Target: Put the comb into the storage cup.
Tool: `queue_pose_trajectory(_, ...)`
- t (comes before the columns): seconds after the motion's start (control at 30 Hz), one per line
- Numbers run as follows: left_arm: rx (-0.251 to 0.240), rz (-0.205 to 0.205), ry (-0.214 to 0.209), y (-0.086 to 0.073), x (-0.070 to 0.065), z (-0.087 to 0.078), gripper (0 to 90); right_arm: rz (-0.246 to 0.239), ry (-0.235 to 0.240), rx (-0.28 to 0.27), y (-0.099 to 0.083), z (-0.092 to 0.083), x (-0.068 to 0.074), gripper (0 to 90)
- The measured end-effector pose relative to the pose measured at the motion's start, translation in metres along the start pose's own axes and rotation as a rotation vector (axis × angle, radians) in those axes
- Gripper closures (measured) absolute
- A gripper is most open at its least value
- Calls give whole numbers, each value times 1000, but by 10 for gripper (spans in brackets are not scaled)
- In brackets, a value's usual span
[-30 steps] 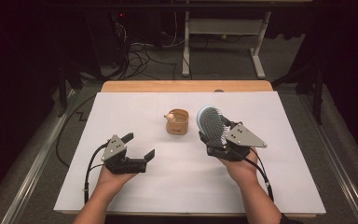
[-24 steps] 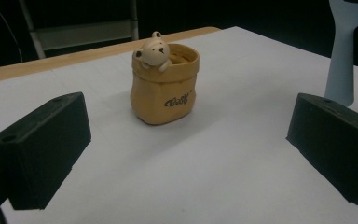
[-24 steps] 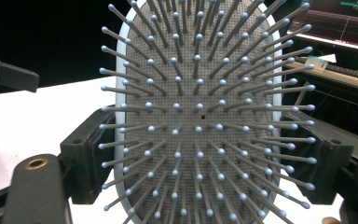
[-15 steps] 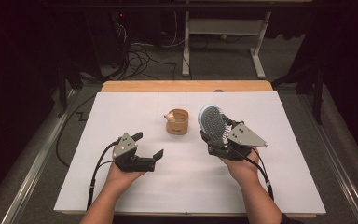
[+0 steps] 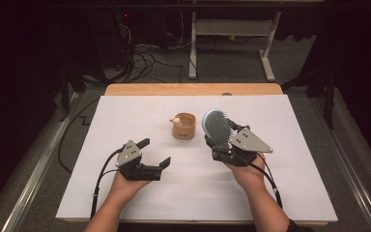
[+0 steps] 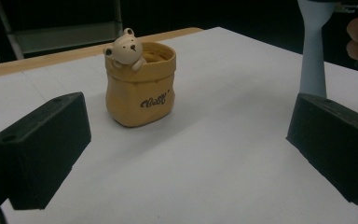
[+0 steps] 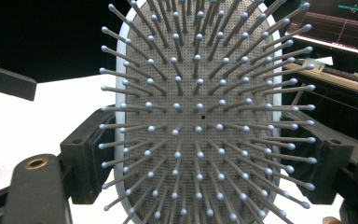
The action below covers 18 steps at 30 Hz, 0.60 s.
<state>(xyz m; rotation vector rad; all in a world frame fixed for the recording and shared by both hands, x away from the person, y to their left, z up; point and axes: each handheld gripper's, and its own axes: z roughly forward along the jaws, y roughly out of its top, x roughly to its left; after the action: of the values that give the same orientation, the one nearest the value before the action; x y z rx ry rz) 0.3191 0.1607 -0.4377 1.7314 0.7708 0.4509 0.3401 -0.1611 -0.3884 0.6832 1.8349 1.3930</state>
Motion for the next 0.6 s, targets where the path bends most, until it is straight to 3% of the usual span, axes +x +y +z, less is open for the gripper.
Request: queue_pose_trajectory(0.6,-35,-10,-21,9,-7,-7,0,-29,41,0,1,20,20,203)
